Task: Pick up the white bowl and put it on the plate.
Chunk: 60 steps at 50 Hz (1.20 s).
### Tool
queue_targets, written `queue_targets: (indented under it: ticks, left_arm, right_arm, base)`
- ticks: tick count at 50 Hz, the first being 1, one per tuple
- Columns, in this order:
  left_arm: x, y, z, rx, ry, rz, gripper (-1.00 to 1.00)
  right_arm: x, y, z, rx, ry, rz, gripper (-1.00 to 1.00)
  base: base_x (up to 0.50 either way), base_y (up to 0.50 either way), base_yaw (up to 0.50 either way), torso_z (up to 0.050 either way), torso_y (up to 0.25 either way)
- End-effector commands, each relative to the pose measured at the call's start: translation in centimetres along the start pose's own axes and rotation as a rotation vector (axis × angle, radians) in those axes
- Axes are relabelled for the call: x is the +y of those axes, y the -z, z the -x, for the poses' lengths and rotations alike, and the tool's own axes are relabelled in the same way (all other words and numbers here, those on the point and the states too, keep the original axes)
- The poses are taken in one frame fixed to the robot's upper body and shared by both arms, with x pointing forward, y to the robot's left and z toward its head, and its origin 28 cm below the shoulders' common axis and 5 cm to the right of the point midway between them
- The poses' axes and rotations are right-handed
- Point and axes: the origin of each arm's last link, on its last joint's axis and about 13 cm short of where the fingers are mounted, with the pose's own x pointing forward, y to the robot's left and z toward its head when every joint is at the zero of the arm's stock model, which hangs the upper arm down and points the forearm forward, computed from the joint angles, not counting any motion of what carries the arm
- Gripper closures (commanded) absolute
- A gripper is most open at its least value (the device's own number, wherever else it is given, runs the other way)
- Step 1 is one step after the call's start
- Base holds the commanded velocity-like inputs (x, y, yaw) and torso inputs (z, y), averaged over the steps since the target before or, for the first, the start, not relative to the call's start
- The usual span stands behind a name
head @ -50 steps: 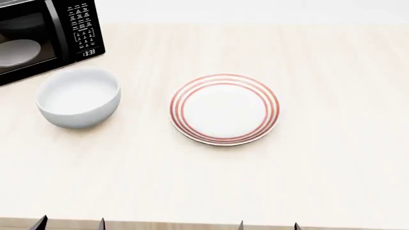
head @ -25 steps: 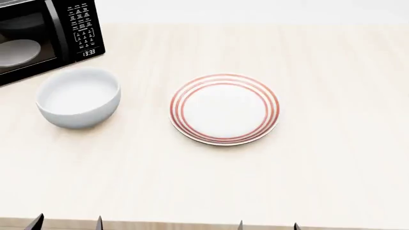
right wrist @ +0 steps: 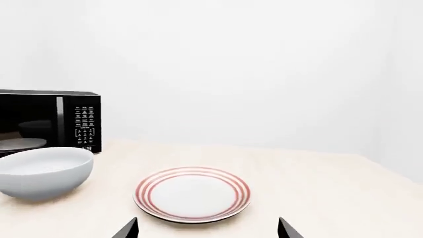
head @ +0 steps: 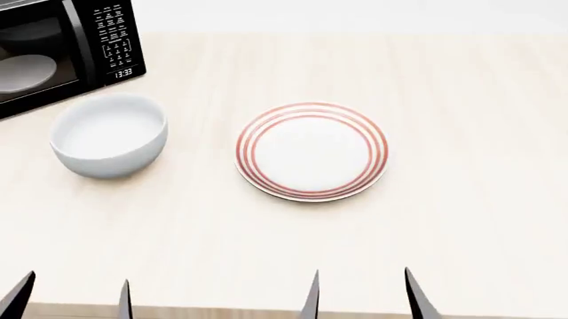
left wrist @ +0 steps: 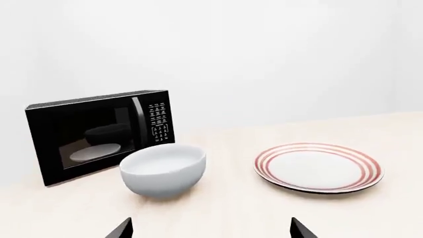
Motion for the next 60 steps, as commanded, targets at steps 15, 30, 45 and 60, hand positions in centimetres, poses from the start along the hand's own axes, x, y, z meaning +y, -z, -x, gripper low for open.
queue_targets:
  ticks: [15,30,45,60]
  left_arm:
    - [0.3,-6.1,1.9,-0.181,-0.005,-0.057,-1.00]
    - [0.5,-6.8,2.0,-0.195,-0.023,-0.030,-1.00]
    - [0.4,-6.7,2.0,-0.191,-0.026,-0.032,-1.00]
    - [0.4,-6.6,2.0,-0.188,-0.026,-0.042,-1.00]
  right_arm:
    - [0.2,-5.3,0.9,-0.147,0.001,0.015,-1.00]
    - [0.0,-5.3,1.0,-0.163,-0.006,-0.024,-1.00]
    - [0.0,-5.4,1.0,-0.162,-0.007,-0.033,-1.00]
    - [0.1,-5.5,0.9,-0.173,-0.001,-0.033,-1.00]
  base:
    - [0.00,0.00,0.00,0.000,0.000]
    - [0.22,0.00,0.00,0.000,0.000]
    - [0.50,0.00,0.00,0.000,0.000]
    - [0.50,0.00,0.00,0.000,0.000]
